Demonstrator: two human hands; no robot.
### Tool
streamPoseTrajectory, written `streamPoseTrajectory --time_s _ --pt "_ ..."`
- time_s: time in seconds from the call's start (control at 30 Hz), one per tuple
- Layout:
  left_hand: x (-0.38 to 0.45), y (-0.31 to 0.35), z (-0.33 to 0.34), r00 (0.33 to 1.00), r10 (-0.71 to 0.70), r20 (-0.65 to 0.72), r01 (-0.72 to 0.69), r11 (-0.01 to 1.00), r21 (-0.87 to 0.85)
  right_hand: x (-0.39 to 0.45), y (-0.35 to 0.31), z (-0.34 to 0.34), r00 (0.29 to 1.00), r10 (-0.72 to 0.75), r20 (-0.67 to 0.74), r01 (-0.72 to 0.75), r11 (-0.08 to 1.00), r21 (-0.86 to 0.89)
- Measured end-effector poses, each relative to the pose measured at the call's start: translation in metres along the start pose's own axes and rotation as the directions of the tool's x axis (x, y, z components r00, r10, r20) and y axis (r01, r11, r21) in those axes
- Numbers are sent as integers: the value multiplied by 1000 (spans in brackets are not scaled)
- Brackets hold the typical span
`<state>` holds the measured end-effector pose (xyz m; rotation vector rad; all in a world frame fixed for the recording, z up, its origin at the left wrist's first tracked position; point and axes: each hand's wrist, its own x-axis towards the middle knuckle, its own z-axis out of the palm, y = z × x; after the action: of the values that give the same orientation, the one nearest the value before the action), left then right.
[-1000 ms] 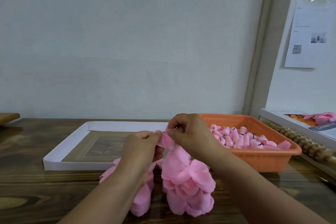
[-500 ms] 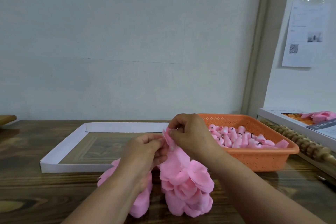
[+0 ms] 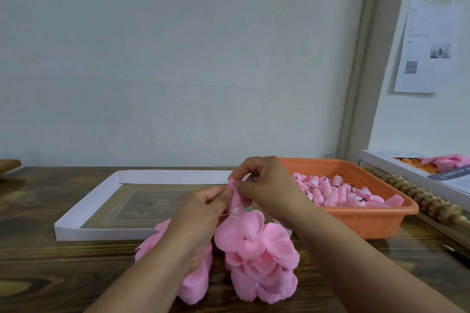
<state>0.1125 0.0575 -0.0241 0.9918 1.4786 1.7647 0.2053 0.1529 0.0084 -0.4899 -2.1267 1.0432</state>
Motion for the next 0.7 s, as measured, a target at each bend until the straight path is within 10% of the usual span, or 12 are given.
streamPoseTrajectory --time_s 0.53,0.7 --pt "0 -9 -8 985 -153 -82 161 982 99 5 2 -10 993 13 -117 -11 1000 17" --pt "0 -9 -10 957 -285 56 290 951 -108 2 -2 -3 995 -22 -99 14 997 -73"
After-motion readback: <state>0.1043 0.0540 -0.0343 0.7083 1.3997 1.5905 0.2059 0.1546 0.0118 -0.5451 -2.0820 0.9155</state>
